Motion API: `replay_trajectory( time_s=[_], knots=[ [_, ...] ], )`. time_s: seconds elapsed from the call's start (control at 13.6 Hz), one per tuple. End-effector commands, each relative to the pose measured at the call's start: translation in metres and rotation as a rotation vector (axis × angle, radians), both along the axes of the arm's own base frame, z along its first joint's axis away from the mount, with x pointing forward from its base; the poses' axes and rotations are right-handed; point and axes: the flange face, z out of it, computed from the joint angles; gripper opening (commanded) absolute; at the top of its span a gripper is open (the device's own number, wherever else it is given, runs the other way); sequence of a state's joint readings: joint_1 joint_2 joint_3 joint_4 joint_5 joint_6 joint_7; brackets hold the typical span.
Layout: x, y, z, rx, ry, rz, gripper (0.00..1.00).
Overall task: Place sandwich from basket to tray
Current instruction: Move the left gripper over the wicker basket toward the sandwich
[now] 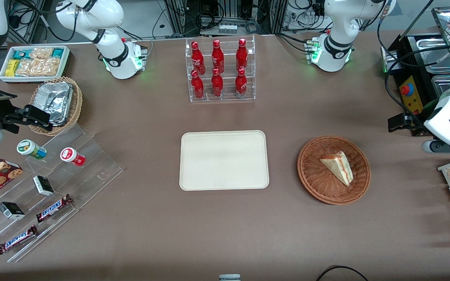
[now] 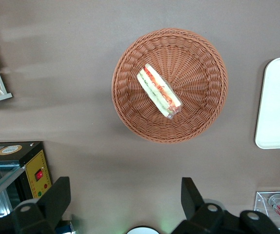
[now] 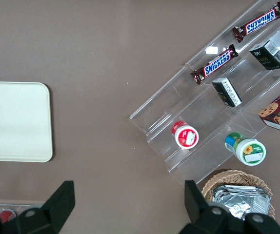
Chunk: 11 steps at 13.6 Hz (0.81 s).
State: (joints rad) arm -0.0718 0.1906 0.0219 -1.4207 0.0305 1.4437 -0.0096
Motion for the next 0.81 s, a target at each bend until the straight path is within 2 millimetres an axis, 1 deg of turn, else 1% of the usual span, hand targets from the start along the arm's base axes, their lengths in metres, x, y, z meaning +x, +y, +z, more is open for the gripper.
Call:
replay_trajectory(
  time_s=[0.0,0.07,0.22,0.29,0.44,0.51,0.66,0.73],
  knots=[
    [0.007,-0.004,0.0,0.006,-0.007,0.006,1.0],
    [0.007,-0.004,-0.002,0.006,-0.004,0.008,1.0],
    [0.012,-0.004,-0.014,0.027,0.014,0.008,1.0],
    [0.015,-0.002,-0.022,0.065,0.024,0.018,1.0],
    [0.021,-0.003,-0.059,0.08,0.076,0.06,1.0],
    [0.025,-0.003,-0.081,0.08,0.066,0.08,1.0],
    [0.019,-0.005,-0.122,0.063,0.076,0.201,1.0],
    [0.016,-0.008,-0.139,0.042,0.07,0.249,1.0]
  ],
)
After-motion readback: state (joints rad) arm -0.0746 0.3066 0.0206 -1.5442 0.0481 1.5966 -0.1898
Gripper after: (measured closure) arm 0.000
